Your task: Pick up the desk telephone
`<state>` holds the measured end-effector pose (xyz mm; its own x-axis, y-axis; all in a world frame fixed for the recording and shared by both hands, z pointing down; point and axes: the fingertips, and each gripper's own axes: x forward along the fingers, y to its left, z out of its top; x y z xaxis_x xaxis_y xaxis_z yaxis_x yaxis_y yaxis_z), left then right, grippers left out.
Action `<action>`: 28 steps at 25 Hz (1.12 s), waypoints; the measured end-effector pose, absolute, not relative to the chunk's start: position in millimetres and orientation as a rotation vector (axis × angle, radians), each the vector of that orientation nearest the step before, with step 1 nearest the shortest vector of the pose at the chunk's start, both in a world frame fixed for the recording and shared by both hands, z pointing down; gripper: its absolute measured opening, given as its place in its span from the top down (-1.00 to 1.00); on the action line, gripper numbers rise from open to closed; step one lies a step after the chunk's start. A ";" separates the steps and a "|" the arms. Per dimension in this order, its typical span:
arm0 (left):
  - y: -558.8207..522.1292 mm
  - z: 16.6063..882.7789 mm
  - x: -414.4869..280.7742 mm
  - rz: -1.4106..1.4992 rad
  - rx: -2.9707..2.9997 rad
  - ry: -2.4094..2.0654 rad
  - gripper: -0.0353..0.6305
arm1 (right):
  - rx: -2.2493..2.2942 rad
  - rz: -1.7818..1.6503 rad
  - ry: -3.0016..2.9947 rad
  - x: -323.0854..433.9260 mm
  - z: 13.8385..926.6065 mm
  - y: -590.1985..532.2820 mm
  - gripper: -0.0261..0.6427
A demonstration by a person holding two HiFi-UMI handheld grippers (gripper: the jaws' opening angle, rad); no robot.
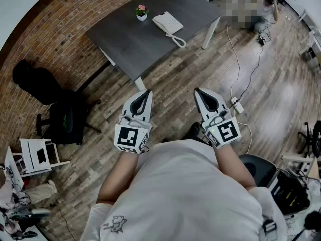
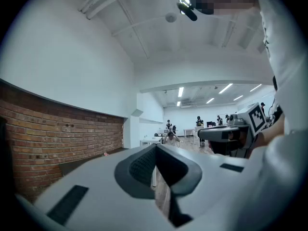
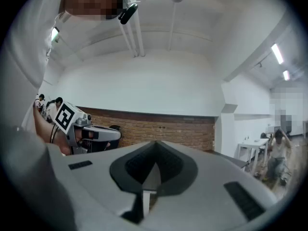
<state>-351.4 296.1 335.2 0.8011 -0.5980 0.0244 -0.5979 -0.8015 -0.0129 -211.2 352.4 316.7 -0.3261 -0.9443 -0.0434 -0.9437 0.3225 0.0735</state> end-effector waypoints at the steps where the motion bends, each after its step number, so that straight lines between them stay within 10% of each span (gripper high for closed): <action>1: 294.8 334.9 -351.3 -0.041 -2.977 0.990 0.86 | 1.817 -0.137 -2.549 -211.3 316.3 351.3 0.91; 25: 258.0 343.1 -291.6 -0.005 -3.001 1.057 0.86 | 1.809 -0.084 -2.529 -135.7 331.2 317.1 0.90; 28: 248.7 344.4 -272.0 -0.007 -3.008 1.045 0.55 | 1.808 -0.058 -2.525 -113.9 336.7 305.3 0.58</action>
<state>-272.0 248.7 344.4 0.7846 -0.6197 0.0182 -0.6199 -0.7837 0.0393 -113.9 305.3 336.7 -0.3222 -0.9467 0.0073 -0.9453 0.3221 0.0512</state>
